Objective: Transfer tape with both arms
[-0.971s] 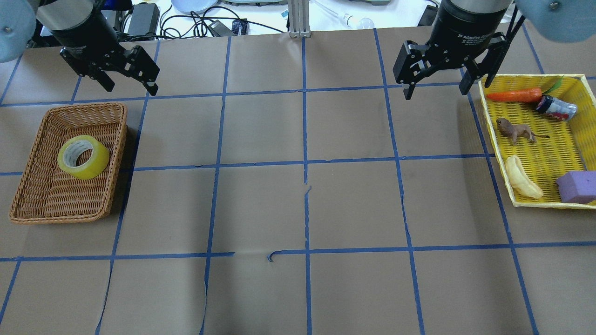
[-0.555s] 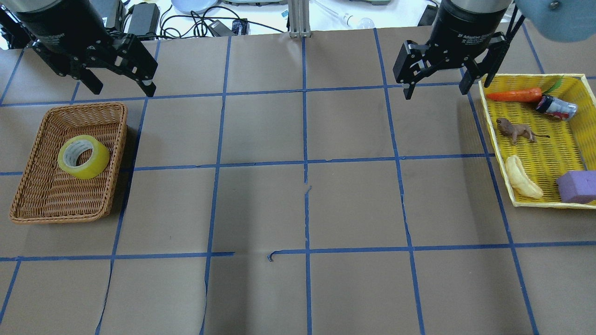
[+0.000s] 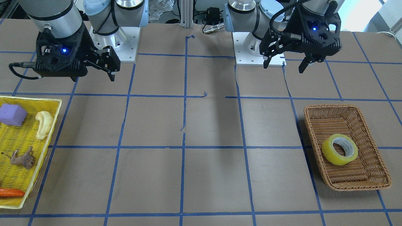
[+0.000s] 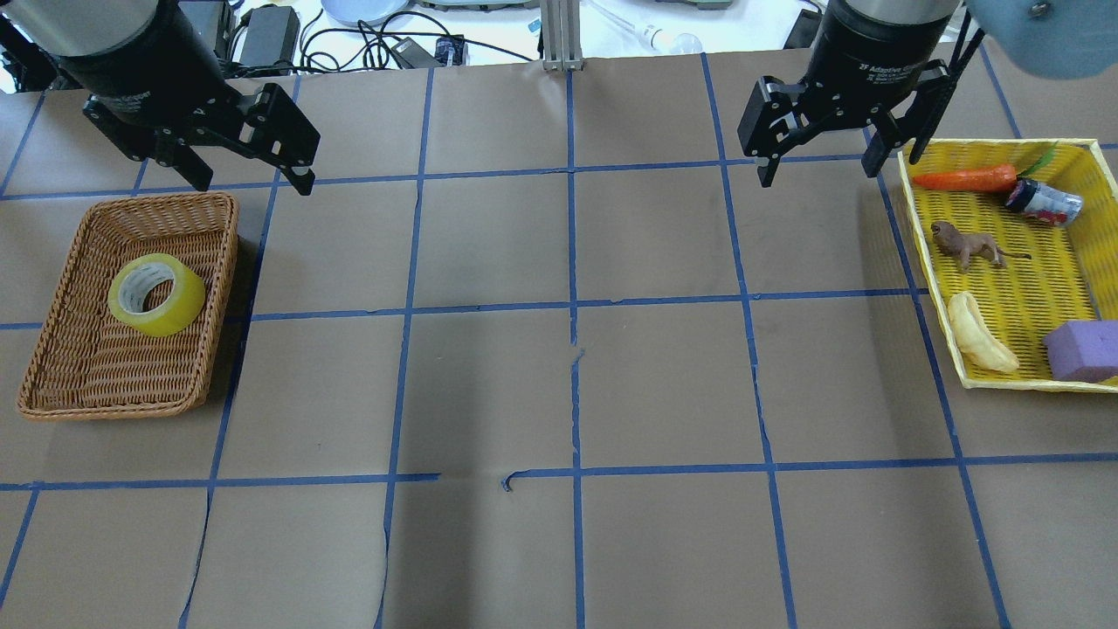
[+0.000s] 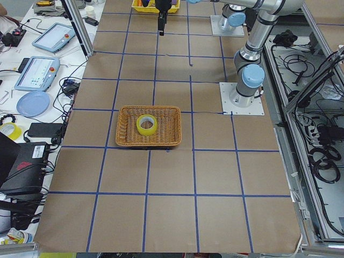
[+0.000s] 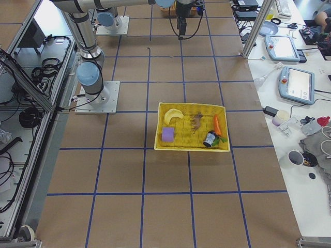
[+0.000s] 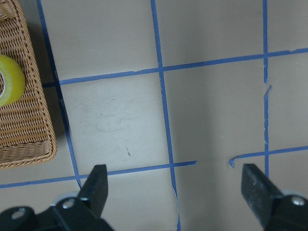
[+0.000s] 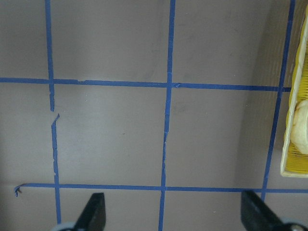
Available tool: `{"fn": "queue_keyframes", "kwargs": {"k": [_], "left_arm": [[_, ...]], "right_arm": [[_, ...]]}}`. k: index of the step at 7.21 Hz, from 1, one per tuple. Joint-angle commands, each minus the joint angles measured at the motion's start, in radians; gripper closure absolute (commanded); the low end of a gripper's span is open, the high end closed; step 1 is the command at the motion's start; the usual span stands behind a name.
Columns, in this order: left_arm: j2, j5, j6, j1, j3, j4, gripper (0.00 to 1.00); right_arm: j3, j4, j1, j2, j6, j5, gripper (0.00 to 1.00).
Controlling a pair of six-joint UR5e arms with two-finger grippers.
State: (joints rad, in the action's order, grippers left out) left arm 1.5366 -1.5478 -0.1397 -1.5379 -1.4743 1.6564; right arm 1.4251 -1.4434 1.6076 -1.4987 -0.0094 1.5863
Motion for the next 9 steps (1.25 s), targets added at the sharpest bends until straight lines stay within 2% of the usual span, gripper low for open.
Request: {"fn": "queue_keyframes", "kwargs": {"k": [1, 9], "left_arm": [[0.022, 0.000, 0.011, -0.001, -0.018, -0.081, 0.00], [0.010, 0.008, 0.008, -0.002, -0.027, -0.104, 0.00]], "right_arm": [[0.000, 0.000, 0.000, 0.000, -0.001, 0.004, 0.00], [0.000, 0.000, 0.000, 0.002, -0.003, 0.004, 0.00]]}}
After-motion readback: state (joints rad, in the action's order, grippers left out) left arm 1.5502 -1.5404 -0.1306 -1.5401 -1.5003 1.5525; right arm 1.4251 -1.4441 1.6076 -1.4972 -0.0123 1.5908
